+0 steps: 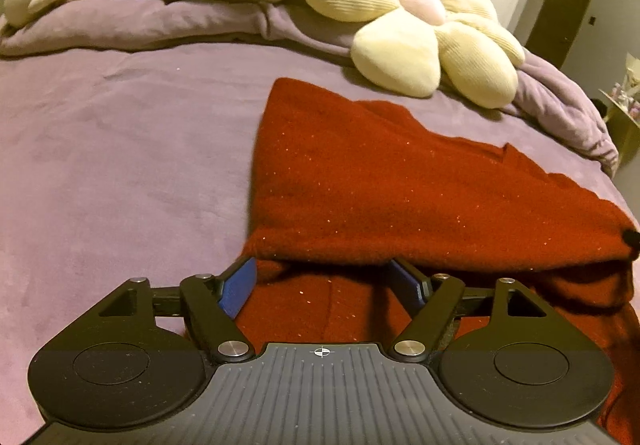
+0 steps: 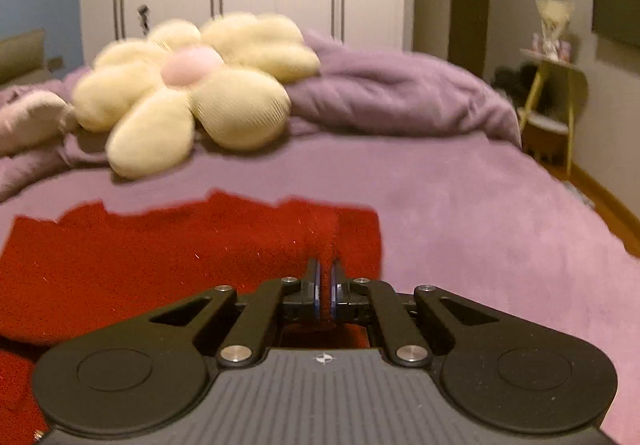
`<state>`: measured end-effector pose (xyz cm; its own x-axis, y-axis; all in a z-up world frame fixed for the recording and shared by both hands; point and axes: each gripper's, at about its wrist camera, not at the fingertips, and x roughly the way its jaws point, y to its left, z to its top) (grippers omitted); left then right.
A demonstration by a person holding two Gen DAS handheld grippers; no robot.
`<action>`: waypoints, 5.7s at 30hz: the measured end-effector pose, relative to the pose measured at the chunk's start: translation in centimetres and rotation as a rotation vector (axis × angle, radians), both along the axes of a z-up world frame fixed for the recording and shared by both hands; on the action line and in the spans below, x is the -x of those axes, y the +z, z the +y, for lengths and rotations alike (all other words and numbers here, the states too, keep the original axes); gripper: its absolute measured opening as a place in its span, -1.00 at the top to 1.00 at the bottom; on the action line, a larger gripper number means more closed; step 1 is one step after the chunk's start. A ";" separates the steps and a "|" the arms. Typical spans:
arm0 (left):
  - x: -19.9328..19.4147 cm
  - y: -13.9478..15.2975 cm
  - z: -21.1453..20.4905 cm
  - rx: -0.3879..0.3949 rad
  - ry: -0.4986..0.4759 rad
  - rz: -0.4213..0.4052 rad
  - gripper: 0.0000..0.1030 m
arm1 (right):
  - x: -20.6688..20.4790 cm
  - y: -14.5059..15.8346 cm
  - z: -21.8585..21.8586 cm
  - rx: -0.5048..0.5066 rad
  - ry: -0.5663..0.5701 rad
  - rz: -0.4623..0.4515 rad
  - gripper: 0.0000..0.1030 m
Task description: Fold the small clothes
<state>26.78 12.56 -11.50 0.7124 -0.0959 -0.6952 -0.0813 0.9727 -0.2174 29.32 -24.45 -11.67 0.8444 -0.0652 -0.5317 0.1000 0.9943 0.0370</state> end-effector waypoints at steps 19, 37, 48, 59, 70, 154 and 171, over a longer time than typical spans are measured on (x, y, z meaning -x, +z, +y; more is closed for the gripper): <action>0.0 3.4 -0.2 -0.015 -0.006 -0.039 -0.66 | 0.0 1.7 2.0 0.054 0.075 0.006 0.56; -4.0 0.3 -4.1 -0.063 -0.096 0.073 -0.71 | -3.0 -1.2 5.6 0.123 0.203 0.146 0.58; -3.5 -0.1 -5.6 -0.153 -0.126 0.084 -0.78 | 1.4 -3.8 4.1 0.065 0.220 0.189 0.56; -2.6 0.0 -5.7 -0.180 -0.132 0.104 -0.83 | 0.9 -3.7 5.1 0.128 0.223 0.200 0.45; 13.0 0.8 0.6 -0.081 -0.132 0.127 -0.83 | 20.8 -2.6 1.2 0.043 0.305 0.271 -0.14; -0.9 0.7 11.5 0.297 -0.125 0.097 -0.85 | 6.2 -1.2 -8.8 -0.313 0.238 0.106 -0.54; -0.5 4.3 8.3 0.196 -0.200 0.085 0.72 | 6.6 0.1 -4.7 -0.110 0.277 0.090 0.85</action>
<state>27.32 20.83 -7.15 0.6058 -0.3665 -0.7062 0.0814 0.9115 -0.4032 22.72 -29.20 -11.56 0.7710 0.2234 -0.5964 -0.1667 0.9746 0.1496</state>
